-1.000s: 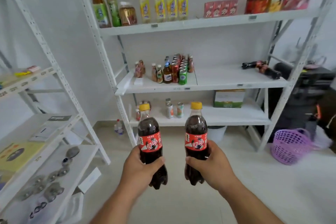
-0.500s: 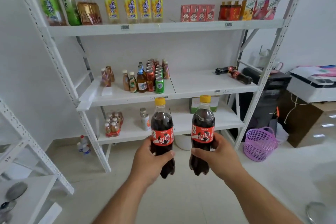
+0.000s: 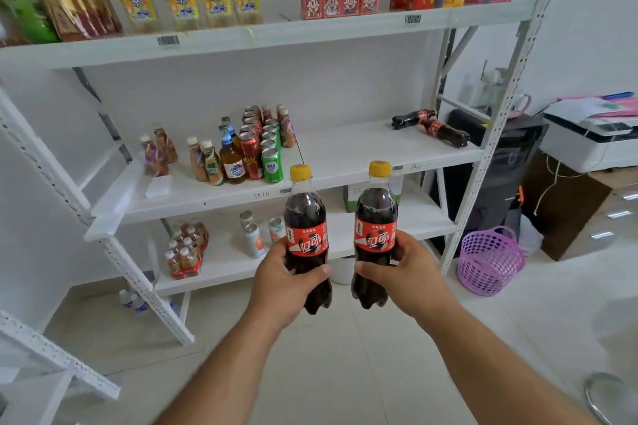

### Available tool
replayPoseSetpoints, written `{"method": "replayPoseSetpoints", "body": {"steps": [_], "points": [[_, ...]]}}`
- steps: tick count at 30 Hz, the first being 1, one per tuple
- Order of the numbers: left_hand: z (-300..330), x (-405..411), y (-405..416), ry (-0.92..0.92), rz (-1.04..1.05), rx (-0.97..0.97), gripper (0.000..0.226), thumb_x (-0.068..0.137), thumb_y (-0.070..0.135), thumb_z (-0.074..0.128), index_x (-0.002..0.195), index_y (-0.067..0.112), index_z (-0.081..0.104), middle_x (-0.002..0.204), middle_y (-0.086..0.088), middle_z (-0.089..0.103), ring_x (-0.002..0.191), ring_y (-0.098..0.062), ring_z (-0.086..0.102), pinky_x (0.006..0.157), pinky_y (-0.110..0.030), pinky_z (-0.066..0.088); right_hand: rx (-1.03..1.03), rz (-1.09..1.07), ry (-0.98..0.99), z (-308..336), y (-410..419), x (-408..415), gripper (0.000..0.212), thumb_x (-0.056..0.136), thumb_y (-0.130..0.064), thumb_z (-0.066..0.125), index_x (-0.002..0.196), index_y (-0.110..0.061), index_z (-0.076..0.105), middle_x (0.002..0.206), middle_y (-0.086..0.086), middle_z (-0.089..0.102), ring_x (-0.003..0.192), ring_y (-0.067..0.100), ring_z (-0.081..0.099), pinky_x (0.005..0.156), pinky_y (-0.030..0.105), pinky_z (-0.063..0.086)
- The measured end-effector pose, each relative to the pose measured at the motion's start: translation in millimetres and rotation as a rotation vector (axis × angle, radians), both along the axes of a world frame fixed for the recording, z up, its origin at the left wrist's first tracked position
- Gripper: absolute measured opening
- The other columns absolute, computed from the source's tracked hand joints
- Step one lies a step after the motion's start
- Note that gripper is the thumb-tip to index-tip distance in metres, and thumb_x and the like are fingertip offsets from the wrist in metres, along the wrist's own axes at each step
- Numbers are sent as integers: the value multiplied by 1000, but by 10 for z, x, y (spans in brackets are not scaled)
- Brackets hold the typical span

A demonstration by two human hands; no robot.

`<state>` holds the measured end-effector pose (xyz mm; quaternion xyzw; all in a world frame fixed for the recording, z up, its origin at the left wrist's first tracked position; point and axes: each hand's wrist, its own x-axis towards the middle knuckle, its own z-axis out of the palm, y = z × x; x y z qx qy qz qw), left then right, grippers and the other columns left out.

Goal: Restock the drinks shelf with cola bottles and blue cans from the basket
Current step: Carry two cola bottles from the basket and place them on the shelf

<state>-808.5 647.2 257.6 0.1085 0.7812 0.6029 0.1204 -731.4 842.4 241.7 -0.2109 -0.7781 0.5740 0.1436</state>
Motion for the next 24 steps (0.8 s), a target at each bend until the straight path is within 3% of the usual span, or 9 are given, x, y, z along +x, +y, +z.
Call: {"method": "replayPoseSetpoints", "body": {"steps": [4,8,12,16,24], "points": [[-9,-300,523,-4,48,-31,44,81,14,88,108,36,62,104,19,71,86,14,64,74,-18,48,-18,-1,-4,-62,563,-353,53,72,-28,93,116,-35,65,103,-9,74,86,20,73,69,44,65],[28,-571,1053,-20,81,-32,49,81,17,89,119,34,62,110,18,70,104,3,62,87,-29,49,-3,19,-16,-37,1148,-667,56,73,-29,93,119,-37,63,105,-11,73,89,17,73,77,49,65],[-1,-835,1527,-29,123,-27,51,81,15,89,121,31,61,110,17,71,102,5,63,79,-19,47,-5,48,-34,-57,1628,-953,58,75,-27,92,124,-34,62,107,-12,72,92,18,73,83,52,64],[-56,-1086,1845,-45,148,-67,53,79,17,90,123,30,62,112,16,72,103,2,65,81,-23,48,-30,60,-50,-87,1933,-1215,56,77,-25,91,124,-33,61,108,-14,71,94,16,72,84,50,64],[-196,-1816,2186,-45,147,-83,52,79,12,89,117,34,61,107,20,72,92,15,65,75,-10,44,-57,47,-77,-210,2254,-1985,53,71,-27,92,114,-37,63,103,-11,73,89,19,73,81,53,64]]}}
